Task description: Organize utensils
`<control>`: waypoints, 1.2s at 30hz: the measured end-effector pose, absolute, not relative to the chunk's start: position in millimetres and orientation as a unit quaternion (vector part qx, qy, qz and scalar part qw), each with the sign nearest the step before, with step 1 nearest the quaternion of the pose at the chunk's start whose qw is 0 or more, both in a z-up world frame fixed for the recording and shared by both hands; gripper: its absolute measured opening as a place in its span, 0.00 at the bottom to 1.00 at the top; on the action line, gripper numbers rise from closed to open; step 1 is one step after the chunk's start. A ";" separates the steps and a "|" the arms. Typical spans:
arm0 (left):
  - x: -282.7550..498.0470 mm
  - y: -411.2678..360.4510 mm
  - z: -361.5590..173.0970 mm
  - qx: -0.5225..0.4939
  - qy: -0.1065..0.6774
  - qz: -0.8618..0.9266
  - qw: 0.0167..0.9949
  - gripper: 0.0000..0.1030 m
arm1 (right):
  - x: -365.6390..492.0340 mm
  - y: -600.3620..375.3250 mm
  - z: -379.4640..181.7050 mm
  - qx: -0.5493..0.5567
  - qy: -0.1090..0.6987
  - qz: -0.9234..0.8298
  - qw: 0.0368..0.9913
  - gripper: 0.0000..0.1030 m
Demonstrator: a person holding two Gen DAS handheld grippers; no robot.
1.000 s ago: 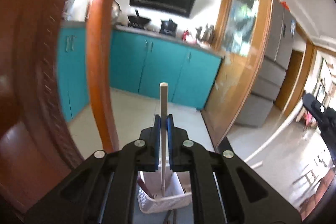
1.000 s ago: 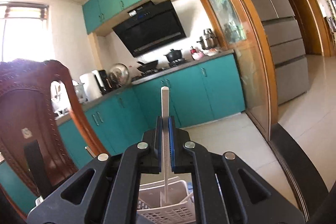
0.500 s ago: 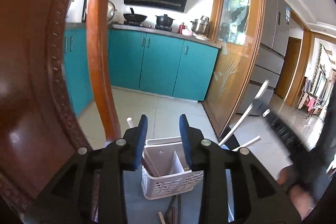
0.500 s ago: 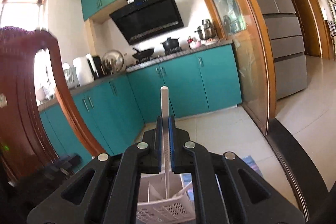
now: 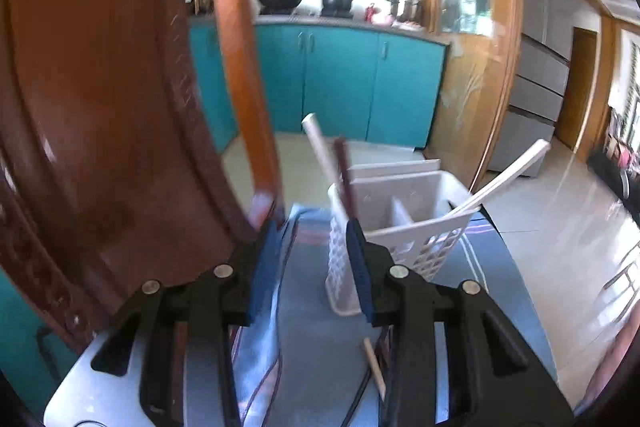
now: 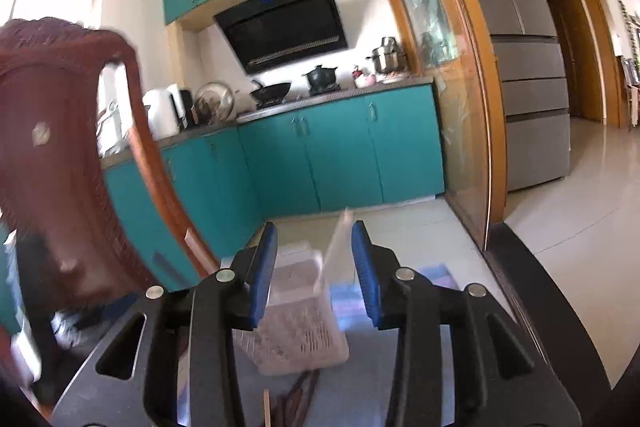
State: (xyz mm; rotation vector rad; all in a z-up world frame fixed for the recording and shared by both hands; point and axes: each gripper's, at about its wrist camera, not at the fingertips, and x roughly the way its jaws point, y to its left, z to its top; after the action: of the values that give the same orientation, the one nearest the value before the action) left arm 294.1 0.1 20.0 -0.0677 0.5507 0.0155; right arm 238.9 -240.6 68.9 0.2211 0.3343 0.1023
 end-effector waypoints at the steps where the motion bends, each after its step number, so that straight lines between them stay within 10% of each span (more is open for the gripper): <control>1: 293.2 3.4 18.7 -0.038 0.275 0.012 0.961 0.36 | 242.0 -233.8 53.1 0.088 0.216 0.053 0.971 0.37; 8: 294.3 3.3 11.7 -0.044 0.290 0.012 0.956 0.41 | 288.6 -187.9 -73.6 0.074 0.514 0.146 0.842 0.31; 16: 282.1 -8.4 4.1 -0.029 0.294 0.002 0.956 0.44 | 296.3 -163.7 -99.2 0.035 0.546 0.132 0.826 0.30; 22: 290.0 -8.9 -0.4 -0.020 0.308 0.007 0.951 0.45 | 298.4 -162.1 -103.3 0.022 0.551 0.117 0.826 0.08; 36: 312.5 -29.4 -33.4 -0.008 0.386 -0.005 0.922 0.49 | 305.9 -212.4 -98.6 0.018 0.532 0.011 0.847 0.06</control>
State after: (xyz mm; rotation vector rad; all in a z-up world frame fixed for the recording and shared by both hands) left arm 312.5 -29.4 -33.4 -0.0156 0.7927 -0.0094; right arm 305.9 -212.4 -98.6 0.0377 1.1209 0.0231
